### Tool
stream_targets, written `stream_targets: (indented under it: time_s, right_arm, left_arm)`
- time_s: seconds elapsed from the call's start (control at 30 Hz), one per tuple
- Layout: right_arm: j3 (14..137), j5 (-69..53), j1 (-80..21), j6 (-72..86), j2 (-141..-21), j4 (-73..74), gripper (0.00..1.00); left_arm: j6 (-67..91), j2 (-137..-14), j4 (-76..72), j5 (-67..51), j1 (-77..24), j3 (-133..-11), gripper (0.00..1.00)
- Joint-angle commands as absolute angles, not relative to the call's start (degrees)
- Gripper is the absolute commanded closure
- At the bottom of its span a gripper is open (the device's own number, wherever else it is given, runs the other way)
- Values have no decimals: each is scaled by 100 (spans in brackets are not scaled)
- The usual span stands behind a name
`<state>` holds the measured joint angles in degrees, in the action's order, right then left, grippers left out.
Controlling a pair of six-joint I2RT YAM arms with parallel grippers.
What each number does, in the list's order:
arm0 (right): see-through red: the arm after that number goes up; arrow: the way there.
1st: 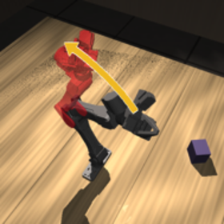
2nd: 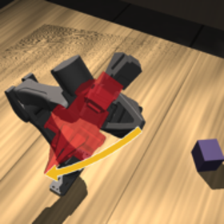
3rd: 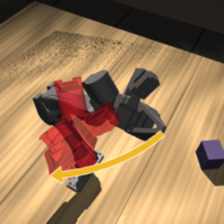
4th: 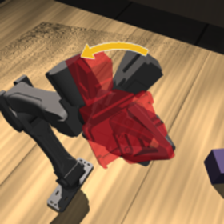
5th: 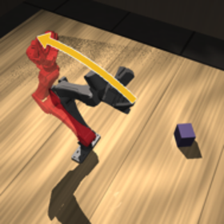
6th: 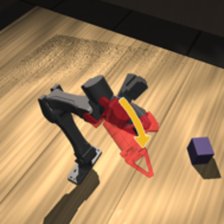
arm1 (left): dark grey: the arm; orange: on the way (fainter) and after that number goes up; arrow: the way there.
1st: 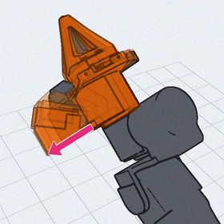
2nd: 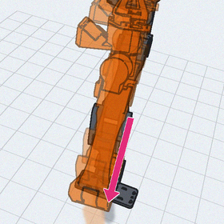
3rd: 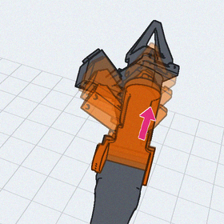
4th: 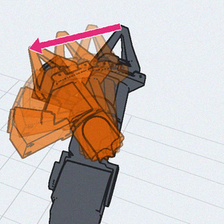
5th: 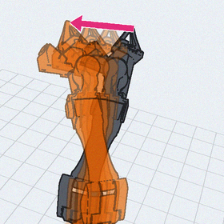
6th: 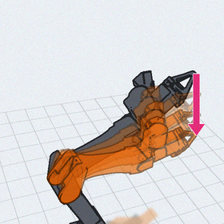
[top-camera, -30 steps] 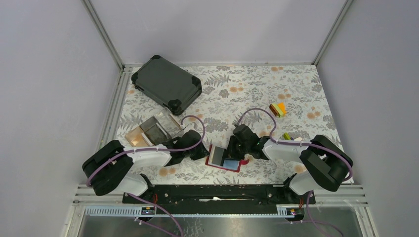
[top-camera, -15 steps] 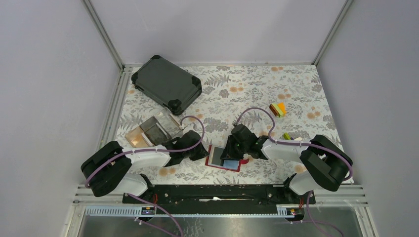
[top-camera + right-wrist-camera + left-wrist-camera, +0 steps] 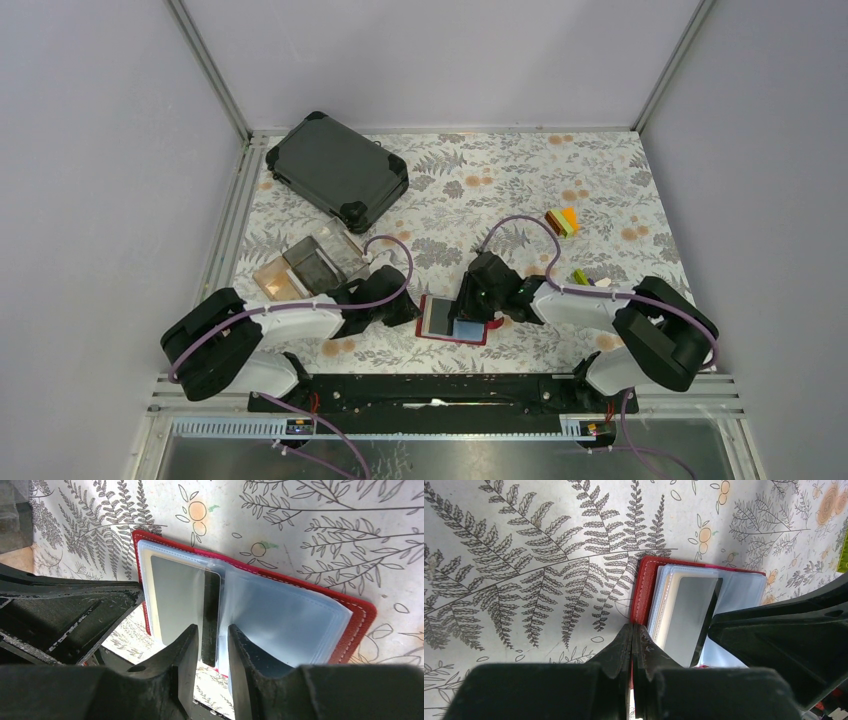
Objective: Put the credit cards into the card holder
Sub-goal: Insert the credit card into the card holder.
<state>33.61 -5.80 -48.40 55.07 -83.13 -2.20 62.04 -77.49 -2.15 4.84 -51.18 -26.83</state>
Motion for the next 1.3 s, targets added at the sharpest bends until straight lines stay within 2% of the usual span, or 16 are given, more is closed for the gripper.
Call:
stream_targets:
  time_s: [0.0,0.23,0.5,0.9,1.27]
  right_arm:
    - [3480,-137,-4919,5491,-8053,179,63]
    - [3457,-254,-5006,5542,-8023,61,68]
    - [3562,-213,-5133,5558,-8159,61,70]
    - [3663,-316,-5181,5539,-8469,-290,80]
    - [3948,-363,-5236,5484,-8628,-359,84]
  left_arm:
    - [6273,-7577,-97,677,-5147,-2629,100]
    - [6284,-7594,-97,678,-5148,-2628,100]
    - [6309,-7568,-97,686,-5150,-2602,100]
    - [6311,-7559,-97,685,-5146,-2583,100]
    - [6328,-7544,-97,686,-5144,-2569,100]
